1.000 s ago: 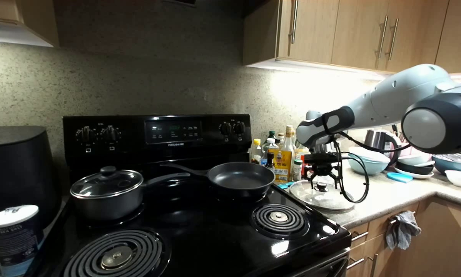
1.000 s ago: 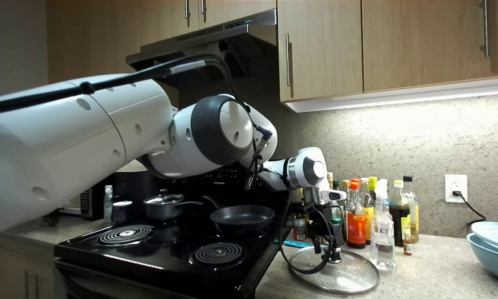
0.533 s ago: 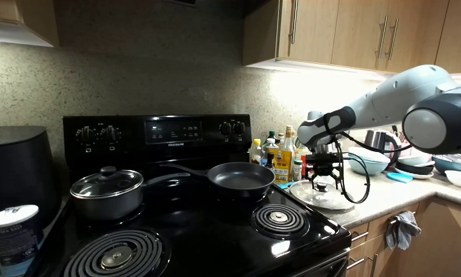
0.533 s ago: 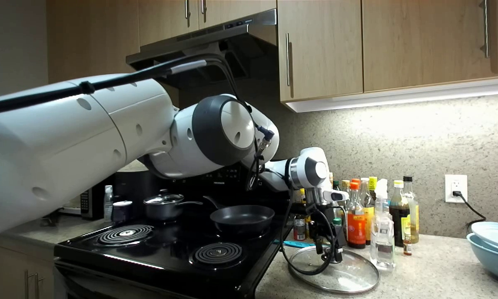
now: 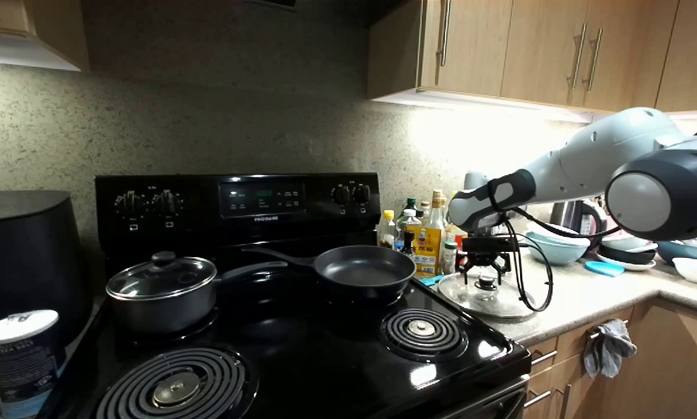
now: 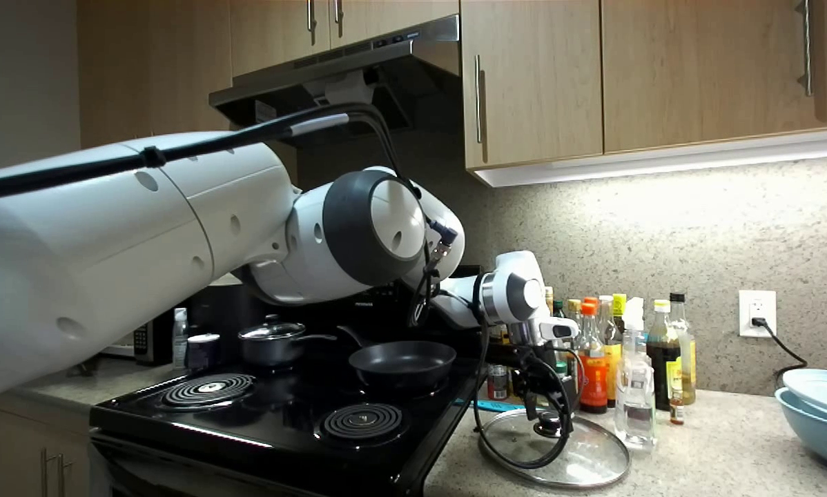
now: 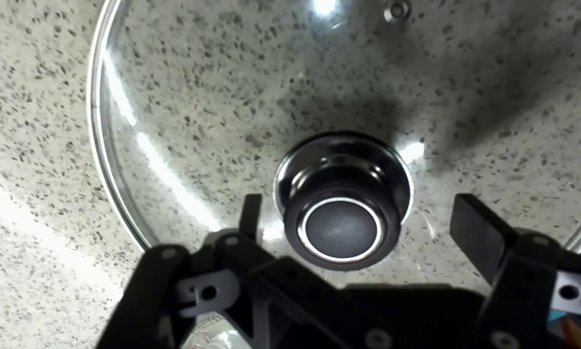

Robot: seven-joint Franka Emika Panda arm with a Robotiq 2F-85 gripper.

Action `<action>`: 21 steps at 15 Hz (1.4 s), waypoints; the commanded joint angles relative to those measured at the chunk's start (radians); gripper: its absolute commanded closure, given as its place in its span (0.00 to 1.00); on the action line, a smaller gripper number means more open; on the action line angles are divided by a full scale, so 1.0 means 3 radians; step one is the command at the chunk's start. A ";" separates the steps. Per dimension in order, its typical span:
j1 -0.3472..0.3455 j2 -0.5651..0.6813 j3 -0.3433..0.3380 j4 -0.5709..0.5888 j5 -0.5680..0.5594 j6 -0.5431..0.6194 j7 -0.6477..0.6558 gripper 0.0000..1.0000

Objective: Pick up the glass lid from the countertop and put it on the black pan on the stove.

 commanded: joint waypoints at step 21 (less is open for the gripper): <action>0.0108 -0.0269 -0.0061 -0.0165 -0.0056 -0.0134 0.0066 0.64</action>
